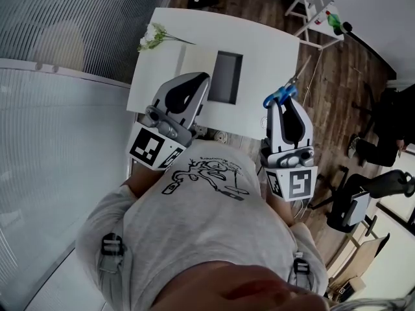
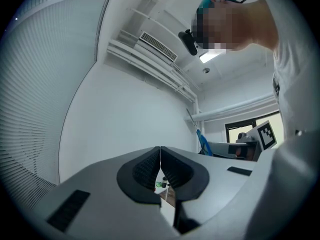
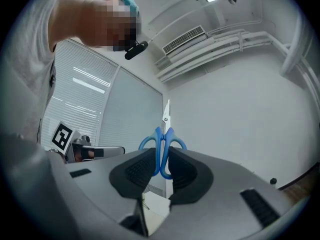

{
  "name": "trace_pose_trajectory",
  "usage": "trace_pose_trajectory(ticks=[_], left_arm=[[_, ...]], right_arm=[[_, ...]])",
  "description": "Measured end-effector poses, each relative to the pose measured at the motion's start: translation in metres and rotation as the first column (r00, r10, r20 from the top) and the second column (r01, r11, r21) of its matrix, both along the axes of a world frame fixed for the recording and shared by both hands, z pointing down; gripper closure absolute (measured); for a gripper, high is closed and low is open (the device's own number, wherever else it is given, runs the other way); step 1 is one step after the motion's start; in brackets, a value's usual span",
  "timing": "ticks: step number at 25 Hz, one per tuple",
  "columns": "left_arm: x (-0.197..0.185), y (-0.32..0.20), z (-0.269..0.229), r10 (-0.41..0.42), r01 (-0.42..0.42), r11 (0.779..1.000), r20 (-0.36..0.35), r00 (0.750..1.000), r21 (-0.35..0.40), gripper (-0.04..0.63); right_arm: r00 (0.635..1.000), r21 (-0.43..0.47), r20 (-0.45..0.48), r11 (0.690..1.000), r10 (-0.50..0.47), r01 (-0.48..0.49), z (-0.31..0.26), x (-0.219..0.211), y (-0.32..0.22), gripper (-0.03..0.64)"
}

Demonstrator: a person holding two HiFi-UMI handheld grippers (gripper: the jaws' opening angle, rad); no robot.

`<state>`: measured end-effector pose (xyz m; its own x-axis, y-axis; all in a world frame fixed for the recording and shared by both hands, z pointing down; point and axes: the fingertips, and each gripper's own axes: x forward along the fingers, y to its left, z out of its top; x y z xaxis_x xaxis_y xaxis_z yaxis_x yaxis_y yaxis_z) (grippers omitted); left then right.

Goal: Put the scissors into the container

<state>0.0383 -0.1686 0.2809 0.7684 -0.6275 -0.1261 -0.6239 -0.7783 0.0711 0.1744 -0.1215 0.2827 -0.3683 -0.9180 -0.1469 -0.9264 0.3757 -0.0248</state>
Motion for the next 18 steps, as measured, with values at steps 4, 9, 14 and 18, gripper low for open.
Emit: trace_pose_trajectory(ticks=[4, 9, 14, 18], left_arm=[[-0.014, -0.01, -0.001, 0.015, -0.015, 1.0, -0.006, 1.0, 0.008, 0.574], [-0.027, -0.013, -0.008, 0.019, -0.019, 1.0, -0.02, 1.0, 0.02, 0.574], [-0.026, -0.011, -0.012, 0.032, -0.031, 0.999, -0.025, 0.999, 0.024, 0.574], [-0.03, -0.008, -0.009, 0.037, -0.036, 0.999, -0.028, 0.999, 0.024, 0.574]], right_arm=[[1.0, 0.005, -0.004, 1.0, 0.014, -0.014, -0.003, -0.014, -0.009, 0.532], [1.0, 0.012, -0.012, 1.0, 0.027, -0.026, -0.008, -0.024, -0.011, 0.532], [0.999, 0.008, -0.016, 0.999, 0.032, -0.032, -0.011, -0.027, -0.007, 0.532], [0.999, 0.003, -0.024, 1.0, 0.03, -0.03, -0.007, -0.032, -0.005, 0.532]])
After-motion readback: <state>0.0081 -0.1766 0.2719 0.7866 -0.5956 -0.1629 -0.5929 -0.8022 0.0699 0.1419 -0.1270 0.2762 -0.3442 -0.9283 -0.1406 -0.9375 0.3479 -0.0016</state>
